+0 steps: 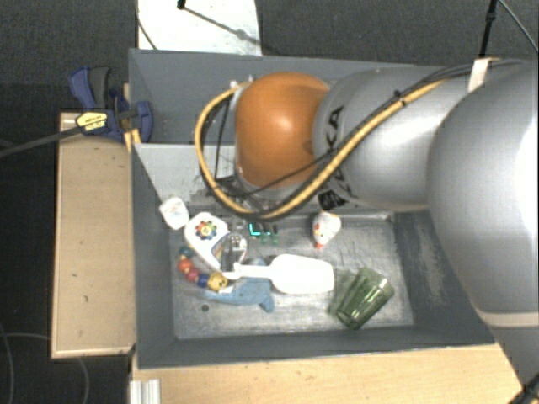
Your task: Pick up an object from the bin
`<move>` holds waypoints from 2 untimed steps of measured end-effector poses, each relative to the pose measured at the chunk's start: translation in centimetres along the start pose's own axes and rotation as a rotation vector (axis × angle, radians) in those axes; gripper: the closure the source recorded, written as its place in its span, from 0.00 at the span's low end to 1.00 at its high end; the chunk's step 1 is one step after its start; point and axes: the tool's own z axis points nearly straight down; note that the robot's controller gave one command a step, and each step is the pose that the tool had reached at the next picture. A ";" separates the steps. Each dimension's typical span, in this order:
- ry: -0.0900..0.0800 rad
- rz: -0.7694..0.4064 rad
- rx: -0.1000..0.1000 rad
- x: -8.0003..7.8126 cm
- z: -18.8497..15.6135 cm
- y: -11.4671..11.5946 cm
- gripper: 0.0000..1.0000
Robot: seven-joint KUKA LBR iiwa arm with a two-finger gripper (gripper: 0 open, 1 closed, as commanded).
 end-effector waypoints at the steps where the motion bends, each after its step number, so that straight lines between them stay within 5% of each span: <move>1: -0.008 0.005 -0.001 -0.2 -0.4 -0.1 0.00; 2: -0.014 -0.074 -0.002 4.0 6.5 -4.3 0.00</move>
Offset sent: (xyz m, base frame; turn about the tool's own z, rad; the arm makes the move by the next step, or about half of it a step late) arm -0.0562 -0.0584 -0.0907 -0.0978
